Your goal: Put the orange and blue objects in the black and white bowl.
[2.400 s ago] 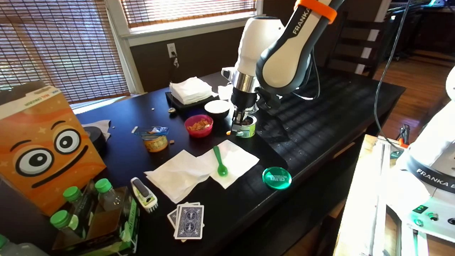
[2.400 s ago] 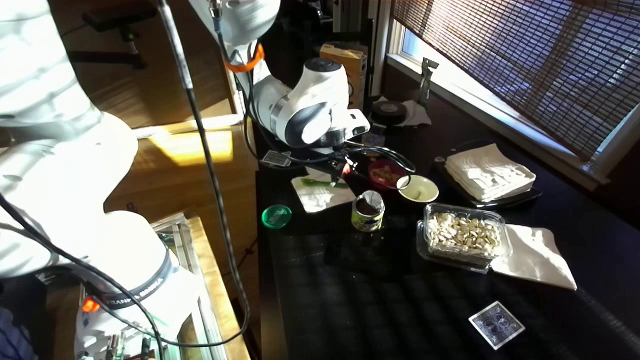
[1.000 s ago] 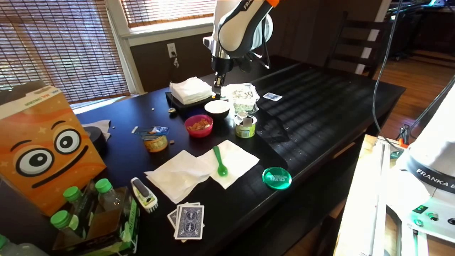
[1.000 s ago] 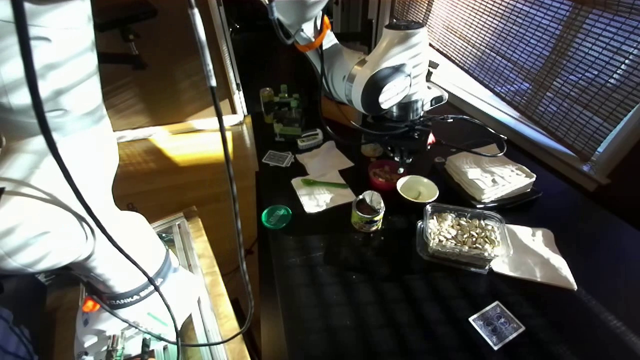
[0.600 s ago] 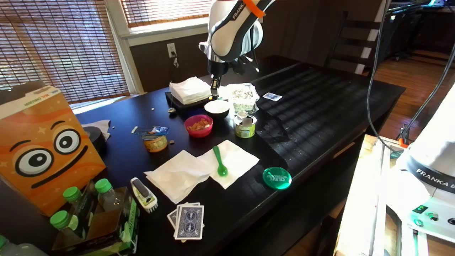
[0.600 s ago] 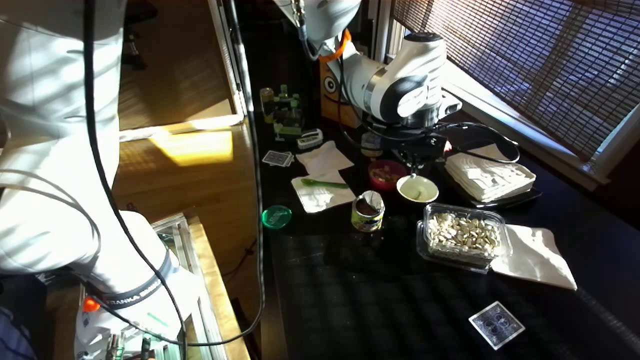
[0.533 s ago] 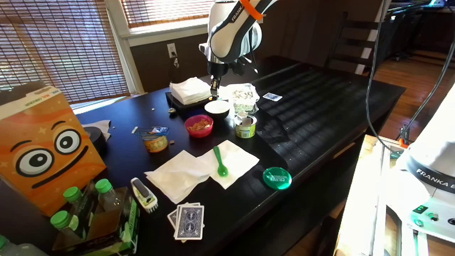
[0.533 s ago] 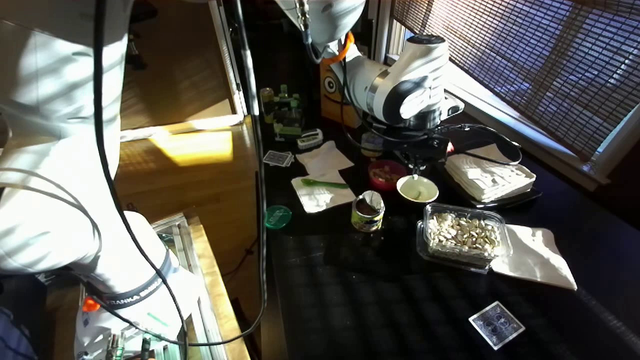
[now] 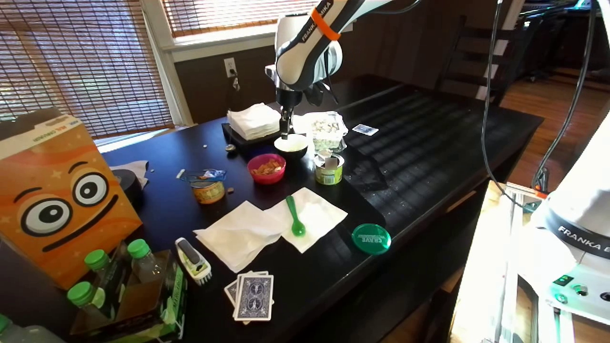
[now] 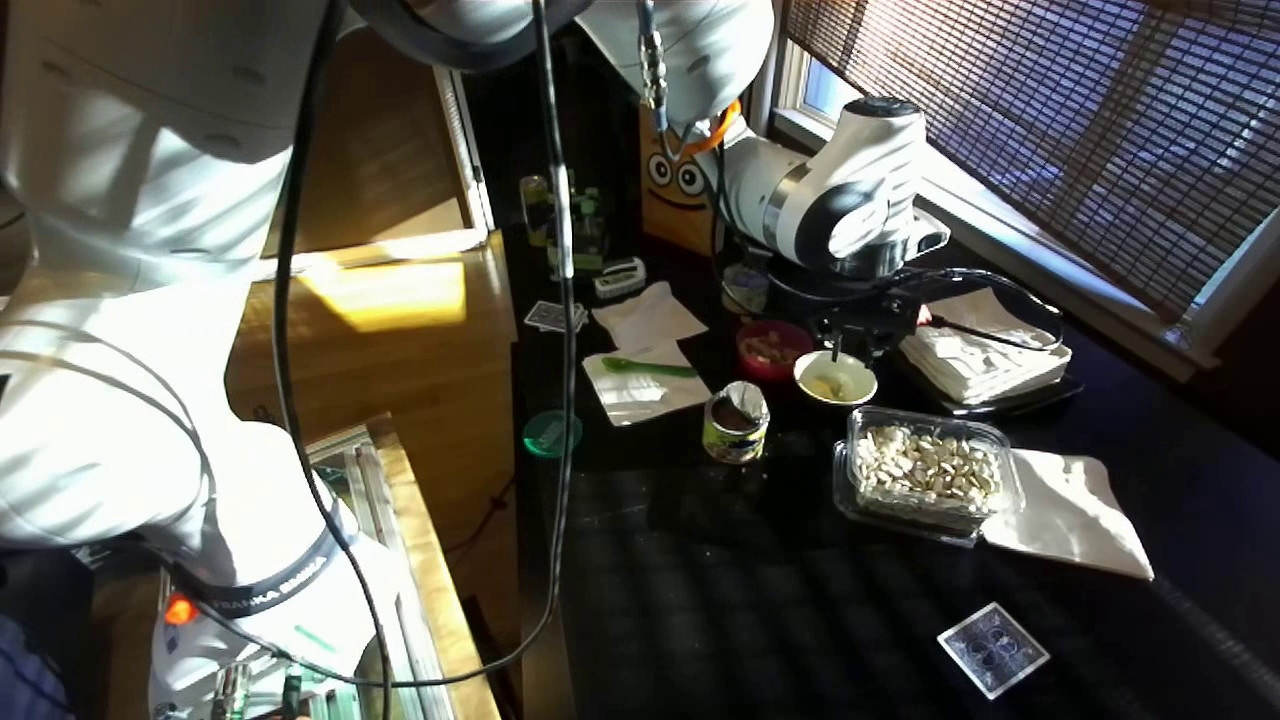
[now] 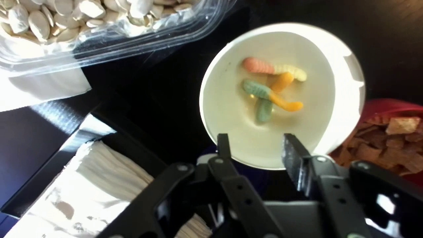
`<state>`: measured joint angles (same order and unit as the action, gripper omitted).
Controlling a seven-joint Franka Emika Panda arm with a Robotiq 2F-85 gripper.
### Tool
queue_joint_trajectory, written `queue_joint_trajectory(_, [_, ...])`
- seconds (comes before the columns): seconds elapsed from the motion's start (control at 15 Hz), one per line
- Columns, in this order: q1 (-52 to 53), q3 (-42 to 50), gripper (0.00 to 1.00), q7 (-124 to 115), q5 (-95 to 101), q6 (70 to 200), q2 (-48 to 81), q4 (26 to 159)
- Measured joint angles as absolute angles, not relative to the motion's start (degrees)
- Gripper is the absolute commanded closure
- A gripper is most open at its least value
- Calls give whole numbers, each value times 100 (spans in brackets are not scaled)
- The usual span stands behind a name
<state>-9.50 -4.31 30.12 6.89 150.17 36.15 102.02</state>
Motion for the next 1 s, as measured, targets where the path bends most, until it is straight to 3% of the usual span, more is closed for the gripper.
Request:
queue_joint_trajectory(0.2, [-946,-421,2,3011,702,15009,3638,10131])
queue_joint_trajectory(0.27, [-941,-421,0,3011,704,15009,3638,10121])
queue_joint_trajectory(1.0, [-712,-422,0,2234,688,13773,3140,10169])
